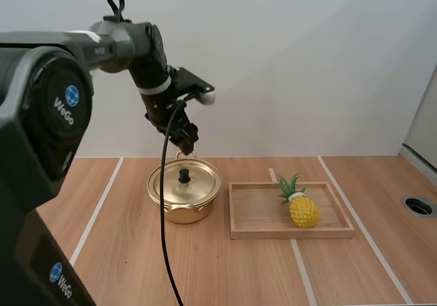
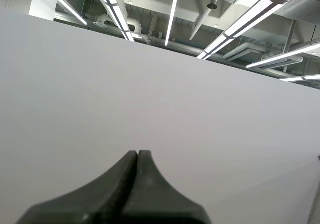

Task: Open the pot, put the grape inside, and close it

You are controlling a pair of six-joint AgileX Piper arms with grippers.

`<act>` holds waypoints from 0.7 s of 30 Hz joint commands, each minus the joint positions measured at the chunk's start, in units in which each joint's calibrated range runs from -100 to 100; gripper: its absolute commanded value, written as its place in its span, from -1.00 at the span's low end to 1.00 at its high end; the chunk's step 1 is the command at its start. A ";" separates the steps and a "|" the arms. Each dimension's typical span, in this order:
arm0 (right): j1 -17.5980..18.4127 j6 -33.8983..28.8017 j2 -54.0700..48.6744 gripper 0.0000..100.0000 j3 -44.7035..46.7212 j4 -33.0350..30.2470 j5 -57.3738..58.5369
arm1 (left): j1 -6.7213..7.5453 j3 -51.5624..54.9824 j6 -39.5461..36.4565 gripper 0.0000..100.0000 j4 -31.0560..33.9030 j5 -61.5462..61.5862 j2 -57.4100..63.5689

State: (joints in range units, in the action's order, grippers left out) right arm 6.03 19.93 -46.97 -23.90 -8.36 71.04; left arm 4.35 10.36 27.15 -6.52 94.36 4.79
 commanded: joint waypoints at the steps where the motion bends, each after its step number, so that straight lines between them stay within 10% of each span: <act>1: -0.13 -0.23 -0.65 -1.00 -0.38 -0.46 -2.30 | 0.09 -4.46 -3.29 1.00 2.12 -2.24 6.33; 21: -0.13 -1.17 -0.65 -1.00 -0.38 -0.35 -8.57 | -0.04 -36.09 -25.01 1.00 6.52 -26.98 35.41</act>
State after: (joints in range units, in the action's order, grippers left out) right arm 6.03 19.73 -46.97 -23.90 -8.36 64.60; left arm 4.35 -24.06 4.55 0.00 70.87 37.23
